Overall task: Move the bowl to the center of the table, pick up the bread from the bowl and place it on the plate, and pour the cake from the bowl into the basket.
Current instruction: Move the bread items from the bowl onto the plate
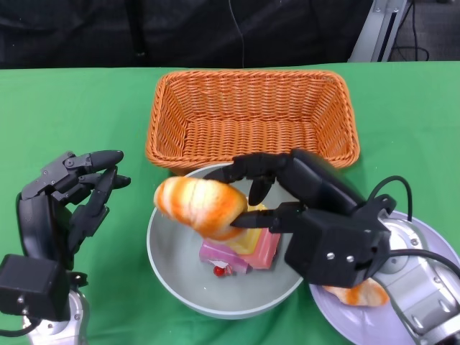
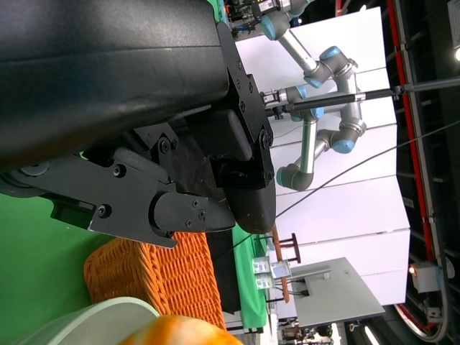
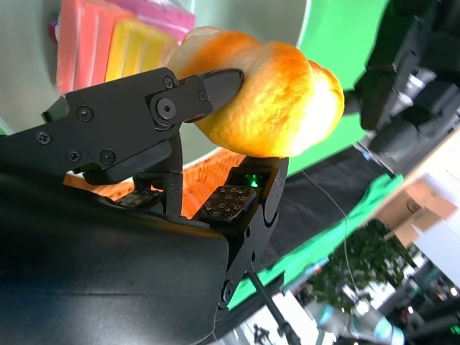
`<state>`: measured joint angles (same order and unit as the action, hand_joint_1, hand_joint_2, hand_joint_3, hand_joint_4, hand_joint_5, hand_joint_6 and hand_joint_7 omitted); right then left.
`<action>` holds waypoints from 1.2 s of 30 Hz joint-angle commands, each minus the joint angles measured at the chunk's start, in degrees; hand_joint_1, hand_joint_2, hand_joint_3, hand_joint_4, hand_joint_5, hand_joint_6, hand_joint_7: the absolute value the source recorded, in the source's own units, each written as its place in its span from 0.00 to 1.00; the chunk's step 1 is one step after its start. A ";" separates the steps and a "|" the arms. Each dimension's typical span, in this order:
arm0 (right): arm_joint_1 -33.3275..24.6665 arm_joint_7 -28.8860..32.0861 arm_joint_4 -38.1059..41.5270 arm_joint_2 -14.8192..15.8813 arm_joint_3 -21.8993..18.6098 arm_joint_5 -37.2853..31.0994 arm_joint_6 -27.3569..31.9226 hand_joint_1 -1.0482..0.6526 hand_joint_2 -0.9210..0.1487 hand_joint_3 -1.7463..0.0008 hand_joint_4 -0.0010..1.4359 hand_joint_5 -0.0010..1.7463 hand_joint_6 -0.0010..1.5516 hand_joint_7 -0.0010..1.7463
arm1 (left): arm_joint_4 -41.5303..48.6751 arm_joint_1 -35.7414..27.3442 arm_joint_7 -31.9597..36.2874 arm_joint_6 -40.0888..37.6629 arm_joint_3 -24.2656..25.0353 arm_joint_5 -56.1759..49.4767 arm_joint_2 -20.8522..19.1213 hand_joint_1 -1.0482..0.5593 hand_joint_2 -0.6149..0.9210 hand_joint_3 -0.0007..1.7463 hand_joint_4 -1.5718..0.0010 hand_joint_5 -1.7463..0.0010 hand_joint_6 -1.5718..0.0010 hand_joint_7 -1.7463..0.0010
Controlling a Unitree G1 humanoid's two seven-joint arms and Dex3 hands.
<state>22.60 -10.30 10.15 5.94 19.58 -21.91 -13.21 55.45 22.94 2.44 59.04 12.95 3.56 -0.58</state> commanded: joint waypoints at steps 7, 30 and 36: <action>-1.76 -2.87 -4.76 0.47 -2.23 4.58 2.73 0.47 0.00 0.93 0.57 0.88 0.64 0.25 | -0.14 -0.20 0.13 -0.37 0.33 0.25 -1.28 0.51 1.00 0.15 0.39 0.51 0.33 0.73; -5.67 -7.38 -16.11 4.32 -11.14 13.89 12.76 0.48 0.00 0.91 0.55 0.84 0.54 0.41 | 0.22 -0.41 -2.30 0.17 0.61 1.87 -2.09 0.52 1.00 0.16 0.39 0.51 0.33 0.73; -7.47 -8.01 -17.16 5.68 -13.63 16.02 11.79 0.49 0.00 0.91 0.55 0.84 0.52 0.46 | 0.35 -0.32 -3.02 0.09 0.97 2.38 -2.02 0.52 1.00 0.15 0.39 0.51 0.33 0.73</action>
<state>16.12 -18.11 -6.00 10.32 7.51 -7.15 -0.87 55.46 22.88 -0.15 58.96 13.51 5.38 -1.64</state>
